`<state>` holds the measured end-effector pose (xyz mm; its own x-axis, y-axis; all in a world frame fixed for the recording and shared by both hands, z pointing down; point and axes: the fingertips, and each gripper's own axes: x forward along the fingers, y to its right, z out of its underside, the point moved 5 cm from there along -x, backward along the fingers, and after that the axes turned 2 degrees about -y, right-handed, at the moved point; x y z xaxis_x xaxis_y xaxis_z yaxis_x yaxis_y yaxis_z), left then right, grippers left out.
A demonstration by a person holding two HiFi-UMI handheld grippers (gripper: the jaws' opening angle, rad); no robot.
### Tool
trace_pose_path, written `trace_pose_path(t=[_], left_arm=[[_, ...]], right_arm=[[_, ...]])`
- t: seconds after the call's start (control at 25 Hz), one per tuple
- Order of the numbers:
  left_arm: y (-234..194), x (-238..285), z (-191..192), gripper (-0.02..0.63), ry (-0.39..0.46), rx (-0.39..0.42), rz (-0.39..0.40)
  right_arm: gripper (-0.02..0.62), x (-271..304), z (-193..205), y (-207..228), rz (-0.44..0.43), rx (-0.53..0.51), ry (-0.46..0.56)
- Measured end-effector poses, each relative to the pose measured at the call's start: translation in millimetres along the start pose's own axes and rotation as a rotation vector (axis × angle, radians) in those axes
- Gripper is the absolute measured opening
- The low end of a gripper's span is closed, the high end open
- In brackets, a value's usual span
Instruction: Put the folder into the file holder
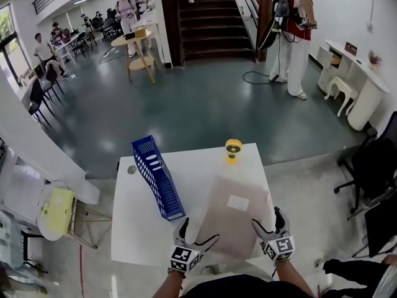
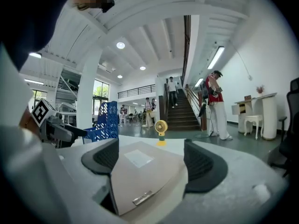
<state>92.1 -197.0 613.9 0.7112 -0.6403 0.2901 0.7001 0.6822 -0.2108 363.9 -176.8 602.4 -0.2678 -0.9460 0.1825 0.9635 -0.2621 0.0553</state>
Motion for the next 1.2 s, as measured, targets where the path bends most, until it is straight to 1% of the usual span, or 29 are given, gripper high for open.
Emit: trace_pose_path(t=[0.2, 0.28, 0.4, 0.44, 0.6, 0.76, 0.88, 0.96, 1.04, 1.12, 1.16, 1.2], left_arm=[[-8, 37, 11, 0.558, -0.093, -0.017, 0.036], [-10, 53, 16, 0.558, -0.138, -0.031, 0.064], [-16, 68, 19, 0.558, -0.208, -0.06, 0.105], [-17, 71, 20, 0.558, -0.232, -0.059, 0.115], [-23, 87, 25, 0.558, -0.332, -0.058, 0.16], [-17, 102, 36, 0.558, -0.477, -0.066, 0.262], [-8, 106, 42, 0.558, -0.571, -0.042, 0.329], [-5, 110, 43, 0.558, -0.598, -0.022, 0.348], [-5, 113, 42, 0.558, -0.603, -0.014, 0.358], [-4, 117, 43, 0.558, -0.607, -0.008, 0.366], [-4, 120, 43, 0.558, -0.609, -0.005, 0.369], [-2, 122, 43, 0.558, -0.61, -0.002, 0.372]], right_arm=[[0.423, 20, 18, 27, -0.004, 0.042, -0.071], [0.426, 27, 24, 37, -0.029, 0.096, -0.089], [0.438, 40, 32, 45, -0.1, 0.205, -0.126], [0.443, 43, 36, 47, -0.12, 0.213, -0.149], [0.449, 58, 45, 62, -0.168, 0.173, -0.219], [0.451, 67, 55, 83, -0.169, 0.222, -0.252], [0.451, 70, 64, 98, -0.17, 0.239, -0.29], [0.455, 74, 68, 106, -0.191, 0.268, -0.311], [0.463, 79, 73, 112, -0.223, 0.314, -0.332], [0.478, 82, 78, 118, -0.254, 0.376, -0.345], [0.497, 84, 81, 121, -0.267, 0.41, -0.347], [0.5, 85, 84, 125, -0.28, 0.444, -0.349]])
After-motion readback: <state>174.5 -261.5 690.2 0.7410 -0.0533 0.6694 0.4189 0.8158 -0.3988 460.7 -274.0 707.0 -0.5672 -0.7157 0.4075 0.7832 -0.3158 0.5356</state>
